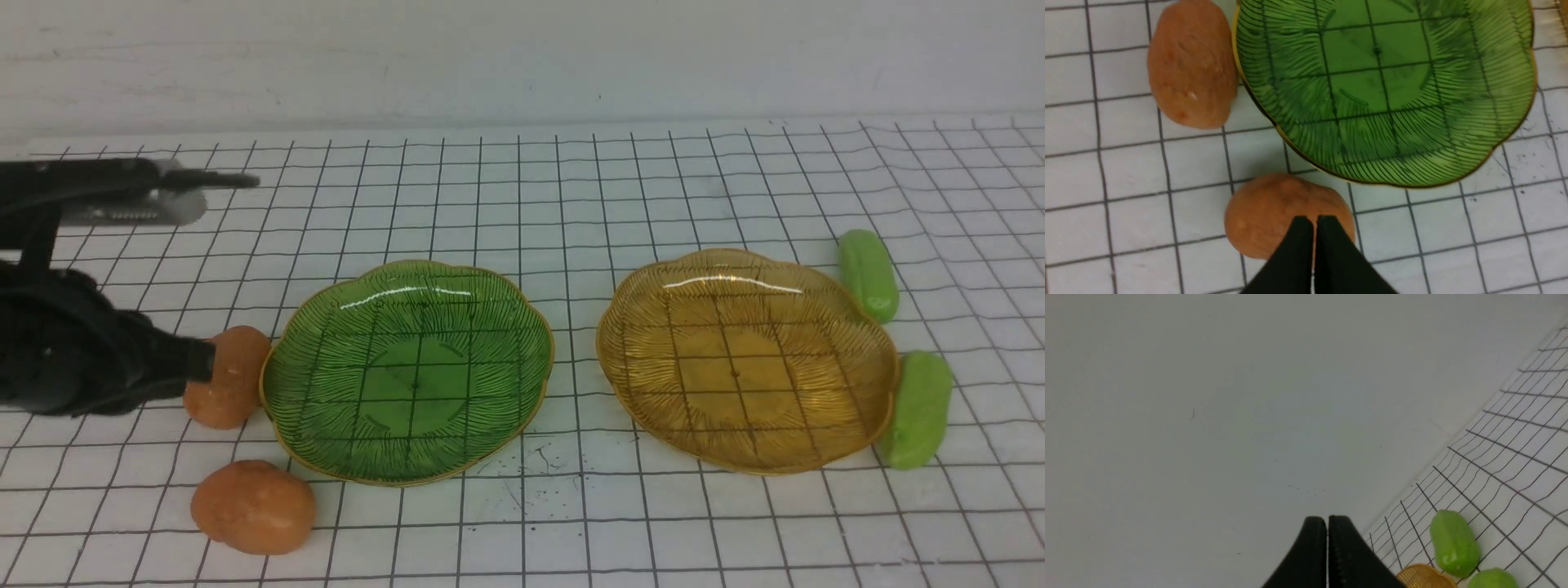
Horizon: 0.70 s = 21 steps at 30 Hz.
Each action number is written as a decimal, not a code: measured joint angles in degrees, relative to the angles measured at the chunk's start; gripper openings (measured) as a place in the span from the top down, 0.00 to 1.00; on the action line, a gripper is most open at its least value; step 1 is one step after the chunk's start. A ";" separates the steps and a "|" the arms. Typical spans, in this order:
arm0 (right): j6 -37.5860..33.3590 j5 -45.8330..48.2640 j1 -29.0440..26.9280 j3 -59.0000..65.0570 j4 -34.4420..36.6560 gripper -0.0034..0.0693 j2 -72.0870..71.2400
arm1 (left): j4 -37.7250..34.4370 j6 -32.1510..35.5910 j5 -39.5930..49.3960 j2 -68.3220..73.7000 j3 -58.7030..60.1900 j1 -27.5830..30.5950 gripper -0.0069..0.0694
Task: Put different types of vegetables on the plate.
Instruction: 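Put the potatoes from the left side into the left plate with the left gripper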
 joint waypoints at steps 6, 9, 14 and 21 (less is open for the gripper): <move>-1.07 2.17 0.13 -0.09 3.17 0.96 0.00 | 4.78 -0.51 0.12 9.89 -7.56 0.02 0.92; -2.73 11.91 1.01 -3.28 2.31 0.96 0.00 | 8.74 -3.16 0.03 14.07 -10.19 0.02 0.89; -5.75 36.05 1.57 -18.18 -6.26 0.96 6.26 | 11.72 -9.79 -3.32 19.70 -11.85 0.07 0.73; -8.70 61.32 1.63 -35.02 -19.65 0.96 21.32 | 14.87 -11.07 -7.19 27.53 -13.31 0.07 0.38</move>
